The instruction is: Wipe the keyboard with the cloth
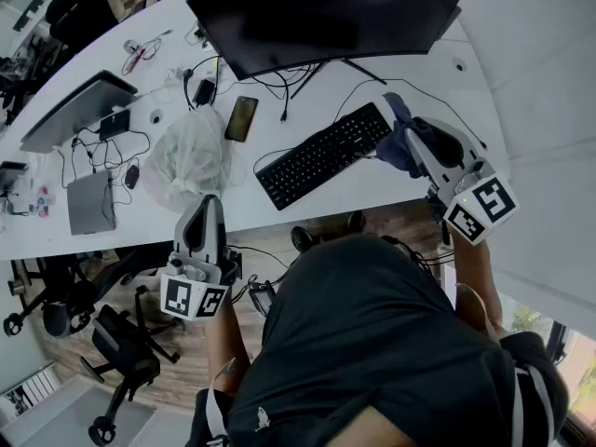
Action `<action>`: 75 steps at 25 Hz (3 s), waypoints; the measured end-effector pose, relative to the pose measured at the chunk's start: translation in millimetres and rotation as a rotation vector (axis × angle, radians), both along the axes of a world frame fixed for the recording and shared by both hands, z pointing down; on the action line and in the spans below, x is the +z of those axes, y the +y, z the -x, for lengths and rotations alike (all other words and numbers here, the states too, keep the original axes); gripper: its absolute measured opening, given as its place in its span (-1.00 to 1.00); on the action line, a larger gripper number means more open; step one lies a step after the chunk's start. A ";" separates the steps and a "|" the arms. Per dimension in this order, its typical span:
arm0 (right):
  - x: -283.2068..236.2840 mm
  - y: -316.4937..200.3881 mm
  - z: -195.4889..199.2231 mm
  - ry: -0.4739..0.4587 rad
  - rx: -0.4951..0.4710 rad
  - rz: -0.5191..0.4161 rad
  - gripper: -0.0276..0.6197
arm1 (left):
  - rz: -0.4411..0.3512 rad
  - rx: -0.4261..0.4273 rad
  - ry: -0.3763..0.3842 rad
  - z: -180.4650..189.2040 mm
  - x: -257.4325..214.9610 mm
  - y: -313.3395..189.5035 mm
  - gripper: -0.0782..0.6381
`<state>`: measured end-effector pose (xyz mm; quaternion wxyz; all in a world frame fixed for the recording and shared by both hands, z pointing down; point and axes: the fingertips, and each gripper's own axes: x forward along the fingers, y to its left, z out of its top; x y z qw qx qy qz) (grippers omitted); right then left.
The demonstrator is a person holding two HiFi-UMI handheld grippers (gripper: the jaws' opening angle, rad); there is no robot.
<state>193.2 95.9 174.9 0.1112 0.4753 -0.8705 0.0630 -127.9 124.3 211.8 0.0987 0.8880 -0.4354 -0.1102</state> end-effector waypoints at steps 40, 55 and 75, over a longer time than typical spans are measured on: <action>406.2 -53.7 -65.7 0.341 -0.198 0.714 -0.72 | 0.212 -0.179 -0.072 -47.6 28.1 -47.5 -0.77; 405.8 -78.9 -56.0 0.358 -0.190 0.632 -0.72 | 0.228 -0.185 -0.086 -61.8 33.4 -40.2 -0.77; 400.5 -170.9 -8.3 0.438 -0.222 0.432 -0.72 | 0.235 -0.140 -0.092 -72.4 40.5 -55.7 -0.77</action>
